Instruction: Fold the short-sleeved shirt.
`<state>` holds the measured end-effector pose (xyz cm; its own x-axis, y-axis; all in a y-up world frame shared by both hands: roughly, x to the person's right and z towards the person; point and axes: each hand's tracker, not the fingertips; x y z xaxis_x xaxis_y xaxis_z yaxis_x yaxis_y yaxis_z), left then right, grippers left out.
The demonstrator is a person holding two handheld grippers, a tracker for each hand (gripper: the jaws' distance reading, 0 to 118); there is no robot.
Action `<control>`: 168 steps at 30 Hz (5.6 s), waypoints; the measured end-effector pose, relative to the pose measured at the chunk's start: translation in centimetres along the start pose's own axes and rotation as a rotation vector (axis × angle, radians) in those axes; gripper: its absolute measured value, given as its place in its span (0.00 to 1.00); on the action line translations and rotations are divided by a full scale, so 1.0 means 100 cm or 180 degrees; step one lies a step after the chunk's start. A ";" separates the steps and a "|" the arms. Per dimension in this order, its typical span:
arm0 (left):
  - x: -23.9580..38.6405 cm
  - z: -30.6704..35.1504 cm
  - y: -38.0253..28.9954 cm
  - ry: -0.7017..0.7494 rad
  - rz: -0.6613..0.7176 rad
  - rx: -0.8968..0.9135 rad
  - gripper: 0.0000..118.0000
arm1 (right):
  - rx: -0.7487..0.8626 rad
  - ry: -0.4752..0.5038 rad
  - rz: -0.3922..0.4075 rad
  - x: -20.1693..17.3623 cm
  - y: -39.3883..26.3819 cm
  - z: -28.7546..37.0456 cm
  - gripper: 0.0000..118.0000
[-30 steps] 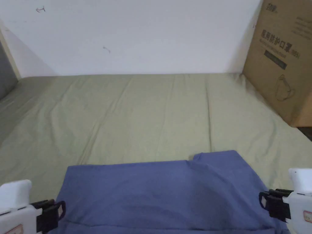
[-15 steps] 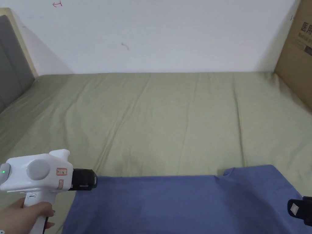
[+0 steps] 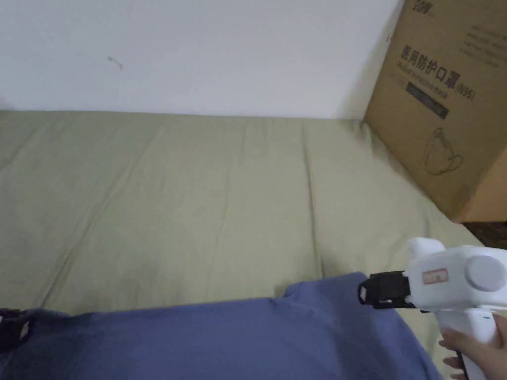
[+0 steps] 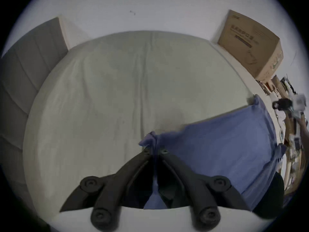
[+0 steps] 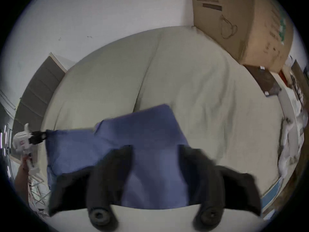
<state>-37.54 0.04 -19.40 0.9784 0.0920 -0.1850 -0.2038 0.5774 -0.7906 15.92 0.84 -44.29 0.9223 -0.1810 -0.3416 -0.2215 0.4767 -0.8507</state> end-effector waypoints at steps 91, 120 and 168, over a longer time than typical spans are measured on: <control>-0.091 0.103 -0.227 -0.1785 0.2190 0.0061 1.00 | 0.0281 -0.0223 0.0340 -0.087 -0.199 0.157 0.00; -0.035 0.166 -0.176 0.0661 0.1041 0.0405 0.05 | 0.0332 0.0254 0.0242 -0.101 -0.176 0.162 0.00; 0.075 0.087 -0.147 -0.2001 0.1418 -0.0321 0.01 | 0.0305 0.0485 0.0071 -0.083 -0.193 0.165 0.00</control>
<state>-26.91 -0.76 -4.10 0.6330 0.7583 -0.1558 -0.5550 0.3042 -0.7742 17.73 7.30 -18.40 0.8572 -0.2944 -0.4226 -0.2034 0.5604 -0.8029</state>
